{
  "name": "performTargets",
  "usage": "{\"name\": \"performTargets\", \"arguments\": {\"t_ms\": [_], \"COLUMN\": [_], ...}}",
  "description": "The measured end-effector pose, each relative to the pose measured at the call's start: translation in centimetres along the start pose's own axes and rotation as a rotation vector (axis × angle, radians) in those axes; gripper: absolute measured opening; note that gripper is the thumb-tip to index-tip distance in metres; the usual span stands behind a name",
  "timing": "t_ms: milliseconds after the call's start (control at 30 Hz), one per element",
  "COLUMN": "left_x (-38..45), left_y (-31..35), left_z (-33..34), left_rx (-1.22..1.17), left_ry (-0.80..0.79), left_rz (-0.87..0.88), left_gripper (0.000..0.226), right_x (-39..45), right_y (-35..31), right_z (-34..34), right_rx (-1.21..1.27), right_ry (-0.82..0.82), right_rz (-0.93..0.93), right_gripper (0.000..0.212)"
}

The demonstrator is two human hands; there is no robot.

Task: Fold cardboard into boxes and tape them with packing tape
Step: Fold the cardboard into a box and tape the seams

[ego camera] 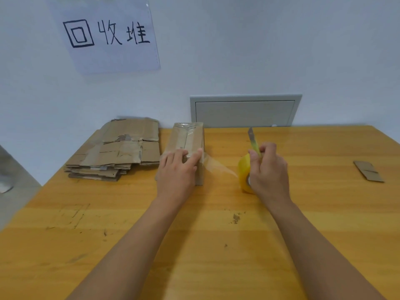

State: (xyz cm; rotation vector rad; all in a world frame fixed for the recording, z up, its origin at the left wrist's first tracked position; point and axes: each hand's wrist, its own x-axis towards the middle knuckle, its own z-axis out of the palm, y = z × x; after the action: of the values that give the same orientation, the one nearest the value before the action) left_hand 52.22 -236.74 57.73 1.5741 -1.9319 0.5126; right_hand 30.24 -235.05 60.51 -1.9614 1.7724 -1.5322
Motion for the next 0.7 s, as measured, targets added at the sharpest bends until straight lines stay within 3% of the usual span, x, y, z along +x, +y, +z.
{"name": "performTargets", "arguments": {"t_ms": [133,233,400,700], "left_x": [0.0,0.1,0.1,-0.3], "left_y": [-0.1,0.0,0.1,-0.3], "left_z": [-0.1,0.0,-0.1,-0.3], "left_rx": [-0.002,0.002,-0.005,0.054], "left_ry": [0.004,0.003,0.000,0.031], "left_rz": [0.007,0.013,0.017,0.040], "left_gripper": [0.046,0.047,0.047,0.042], "right_x": [0.0,0.3,-0.2,-0.5], "right_y": [-2.0,-2.2,-1.4,-0.6], "right_z": [-0.4,-0.7,0.2,0.0], "right_rx": [0.281,0.301,0.074,-0.312], "right_ry": [0.010,0.011,-0.190,-0.081], "right_rz": [0.029,0.045,-0.008,-0.005], "right_gripper": [0.009,0.008,0.014,0.018]}}
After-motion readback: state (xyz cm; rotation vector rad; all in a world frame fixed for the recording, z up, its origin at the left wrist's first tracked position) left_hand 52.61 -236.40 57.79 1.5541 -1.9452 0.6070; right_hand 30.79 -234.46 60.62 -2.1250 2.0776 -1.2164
